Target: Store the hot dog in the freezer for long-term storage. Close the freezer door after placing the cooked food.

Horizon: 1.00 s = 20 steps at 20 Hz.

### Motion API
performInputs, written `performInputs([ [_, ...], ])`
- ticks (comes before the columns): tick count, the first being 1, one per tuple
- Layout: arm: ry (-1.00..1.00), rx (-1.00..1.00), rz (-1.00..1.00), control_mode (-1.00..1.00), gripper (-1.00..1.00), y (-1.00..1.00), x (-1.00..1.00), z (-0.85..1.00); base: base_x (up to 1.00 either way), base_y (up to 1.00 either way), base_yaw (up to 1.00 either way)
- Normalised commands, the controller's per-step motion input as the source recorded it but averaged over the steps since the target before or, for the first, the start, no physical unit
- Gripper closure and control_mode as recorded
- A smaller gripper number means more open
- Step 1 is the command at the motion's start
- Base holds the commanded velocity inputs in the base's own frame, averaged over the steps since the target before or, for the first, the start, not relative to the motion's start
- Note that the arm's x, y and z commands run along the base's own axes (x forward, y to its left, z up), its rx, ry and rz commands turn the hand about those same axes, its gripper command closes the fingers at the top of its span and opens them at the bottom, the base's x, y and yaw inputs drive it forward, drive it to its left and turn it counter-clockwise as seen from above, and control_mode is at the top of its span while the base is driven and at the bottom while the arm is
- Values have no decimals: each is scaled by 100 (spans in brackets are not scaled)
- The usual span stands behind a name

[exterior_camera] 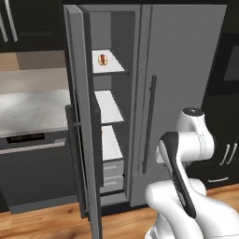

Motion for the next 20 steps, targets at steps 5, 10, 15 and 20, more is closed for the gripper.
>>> performInputs([
  [5, 0, 0, 0, 100, -100, 0, 0, 0, -3, 42, -2],
  [10, 0, 0, 0, 100, -100, 0, 0, 0, -1, 37, 0],
  [15, 0, 0, 0, 100, -100, 0, 0, 0, -11, 33, 0],
  [20, 0, 0, 0, 100, -100, 0, 0, 0, -26, 22, 0],
])
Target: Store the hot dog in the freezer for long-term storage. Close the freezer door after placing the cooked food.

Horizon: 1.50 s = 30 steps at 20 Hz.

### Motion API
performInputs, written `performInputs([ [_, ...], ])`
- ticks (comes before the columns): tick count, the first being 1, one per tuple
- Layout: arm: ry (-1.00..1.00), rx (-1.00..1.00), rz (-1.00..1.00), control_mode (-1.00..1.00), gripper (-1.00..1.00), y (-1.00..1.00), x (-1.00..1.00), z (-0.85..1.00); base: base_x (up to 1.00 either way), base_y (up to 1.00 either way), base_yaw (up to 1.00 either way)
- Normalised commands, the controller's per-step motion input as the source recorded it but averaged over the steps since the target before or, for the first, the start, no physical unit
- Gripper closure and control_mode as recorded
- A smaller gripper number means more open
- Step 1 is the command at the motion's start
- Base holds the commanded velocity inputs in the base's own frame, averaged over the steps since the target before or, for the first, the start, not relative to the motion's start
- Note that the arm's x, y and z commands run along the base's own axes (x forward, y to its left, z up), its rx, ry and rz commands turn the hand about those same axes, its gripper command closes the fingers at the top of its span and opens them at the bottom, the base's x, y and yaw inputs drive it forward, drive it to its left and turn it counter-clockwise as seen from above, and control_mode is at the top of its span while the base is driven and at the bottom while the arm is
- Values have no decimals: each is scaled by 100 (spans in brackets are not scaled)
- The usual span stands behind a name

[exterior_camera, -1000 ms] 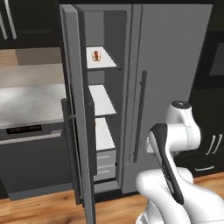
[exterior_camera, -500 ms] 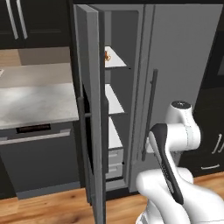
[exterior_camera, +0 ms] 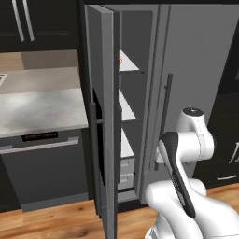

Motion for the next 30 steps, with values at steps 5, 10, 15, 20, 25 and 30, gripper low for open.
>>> performInputs([
  [5, 0, 0, 0, 100, -100, 0, 0, 0, -28, 16, 0],
  [10, 0, 0, 0, 100, -100, 0, 0, 0, -35, 10, 0],
  [15, 0, 0, 0, 100, -100, 0, 0, 0, -27, 11, 0],
  [20, 0, 0, 0, 100, -100, 0, 0, 0, -5, 10, 0],
  [25, 0, 0, 0, -100, -100, 12, -8, 0, 0, 0, 0],
  [30, -10, 0, -17, -100, -100, 57, -4, 0, 0, 0, 0],
])
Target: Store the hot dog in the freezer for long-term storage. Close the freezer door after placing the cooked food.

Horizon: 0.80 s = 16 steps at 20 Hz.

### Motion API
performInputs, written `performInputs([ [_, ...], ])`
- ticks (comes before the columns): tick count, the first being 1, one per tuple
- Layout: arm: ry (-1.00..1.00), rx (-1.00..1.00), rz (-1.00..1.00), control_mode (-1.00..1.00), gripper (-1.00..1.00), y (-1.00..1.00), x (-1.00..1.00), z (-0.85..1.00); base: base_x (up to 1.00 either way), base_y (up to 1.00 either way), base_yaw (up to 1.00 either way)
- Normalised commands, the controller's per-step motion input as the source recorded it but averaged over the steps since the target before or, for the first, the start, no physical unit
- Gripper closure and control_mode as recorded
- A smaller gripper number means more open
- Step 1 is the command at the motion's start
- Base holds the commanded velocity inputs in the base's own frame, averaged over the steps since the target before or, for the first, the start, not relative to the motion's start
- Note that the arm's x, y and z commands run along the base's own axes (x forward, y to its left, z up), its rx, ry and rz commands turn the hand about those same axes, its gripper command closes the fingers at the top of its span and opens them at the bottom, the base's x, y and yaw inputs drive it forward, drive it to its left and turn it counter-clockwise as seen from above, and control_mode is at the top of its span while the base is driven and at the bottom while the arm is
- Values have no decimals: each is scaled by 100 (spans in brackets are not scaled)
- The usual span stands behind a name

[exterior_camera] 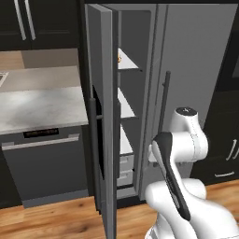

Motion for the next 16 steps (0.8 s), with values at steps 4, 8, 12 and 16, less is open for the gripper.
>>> performInputs([
  [4, -5, -6, -40, -100, -100, 92, 6, 0, 0, 0, 0],
  [8, -1, -14, -29, -100, -100, 98, 40, 0, 0, 0, 0],
  [12, -34, -28, -24, -100, -100, 91, 32, 0, 0, 0, 0],
  [16, -39, -28, -22, -100, -100, 68, 42, 0, 0, 0, 0],
])
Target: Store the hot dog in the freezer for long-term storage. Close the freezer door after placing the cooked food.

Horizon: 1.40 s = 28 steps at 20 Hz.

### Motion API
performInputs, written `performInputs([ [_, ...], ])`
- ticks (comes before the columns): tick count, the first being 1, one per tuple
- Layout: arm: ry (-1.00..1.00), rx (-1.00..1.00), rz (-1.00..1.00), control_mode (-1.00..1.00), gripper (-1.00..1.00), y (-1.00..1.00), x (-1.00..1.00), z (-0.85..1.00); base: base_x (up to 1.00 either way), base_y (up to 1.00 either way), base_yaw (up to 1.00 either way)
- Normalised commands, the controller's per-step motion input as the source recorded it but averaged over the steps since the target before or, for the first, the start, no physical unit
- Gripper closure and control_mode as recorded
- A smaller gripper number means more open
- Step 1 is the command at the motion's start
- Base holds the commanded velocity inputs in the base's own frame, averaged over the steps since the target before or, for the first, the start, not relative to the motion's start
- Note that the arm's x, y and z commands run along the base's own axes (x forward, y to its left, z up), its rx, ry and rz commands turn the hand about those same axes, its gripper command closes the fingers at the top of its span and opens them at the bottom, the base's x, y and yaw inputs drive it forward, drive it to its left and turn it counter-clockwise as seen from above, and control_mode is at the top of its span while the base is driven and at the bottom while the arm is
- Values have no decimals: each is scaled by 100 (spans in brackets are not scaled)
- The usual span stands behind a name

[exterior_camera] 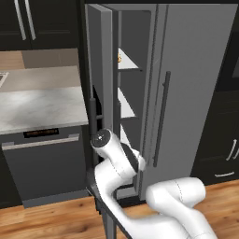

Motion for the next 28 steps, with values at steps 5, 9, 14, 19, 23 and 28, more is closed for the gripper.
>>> performInputs([
  [5, -29, -25, -19, -100, -100, 60, 68, 0, 0, 0, 0],
  [9, -22, -18, -16, -100, -100, 58, 55, 0, 0, 0, 0],
  [14, -9, -8, -9, -100, -100, 35, 48, 0, 0, 0, 0],
  [19, 1, -2, -12, -100, -100, 39, 58, 0, 0, 0, 0],
  [23, 0, -4, -8, -100, -100, 56, 33, 1, 0, 0, 0],
  [28, 0, -2, -2, -100, -100, 60, 1, 5, 0, 0, 0],
])
